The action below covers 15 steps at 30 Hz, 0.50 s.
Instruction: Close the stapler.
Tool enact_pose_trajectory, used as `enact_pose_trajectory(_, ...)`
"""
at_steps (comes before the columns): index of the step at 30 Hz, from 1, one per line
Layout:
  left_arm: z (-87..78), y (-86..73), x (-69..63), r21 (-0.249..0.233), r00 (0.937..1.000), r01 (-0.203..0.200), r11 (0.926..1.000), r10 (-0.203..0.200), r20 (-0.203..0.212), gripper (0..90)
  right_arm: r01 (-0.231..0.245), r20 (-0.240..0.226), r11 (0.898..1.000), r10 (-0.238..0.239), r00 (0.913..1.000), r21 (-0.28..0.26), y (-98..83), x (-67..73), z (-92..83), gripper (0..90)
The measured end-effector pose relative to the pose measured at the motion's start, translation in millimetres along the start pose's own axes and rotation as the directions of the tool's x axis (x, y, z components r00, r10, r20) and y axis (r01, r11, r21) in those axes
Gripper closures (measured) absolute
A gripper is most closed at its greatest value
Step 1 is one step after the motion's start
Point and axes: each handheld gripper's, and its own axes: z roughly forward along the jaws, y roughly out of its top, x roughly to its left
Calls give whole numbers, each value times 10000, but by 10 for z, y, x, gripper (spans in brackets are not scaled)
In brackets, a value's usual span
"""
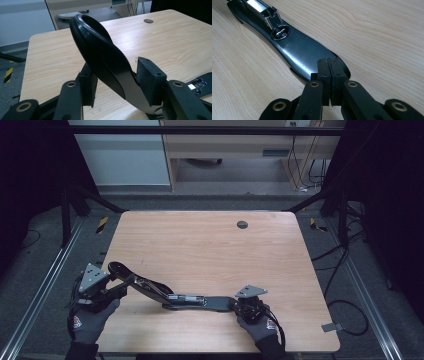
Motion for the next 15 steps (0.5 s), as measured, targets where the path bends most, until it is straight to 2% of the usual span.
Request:
enact_pose_trajectory(6,-4,-2,-1,6,10000,84,10000,-84,24,522,53,-174,9999,-56,9998,-128,2,24,19,890)
enact_pose_trajectory(15,-18,9,-23,-23,9999,97,10000,-96,98,529,124,-260,9999,-123,9996,74,-2,46,49,892)
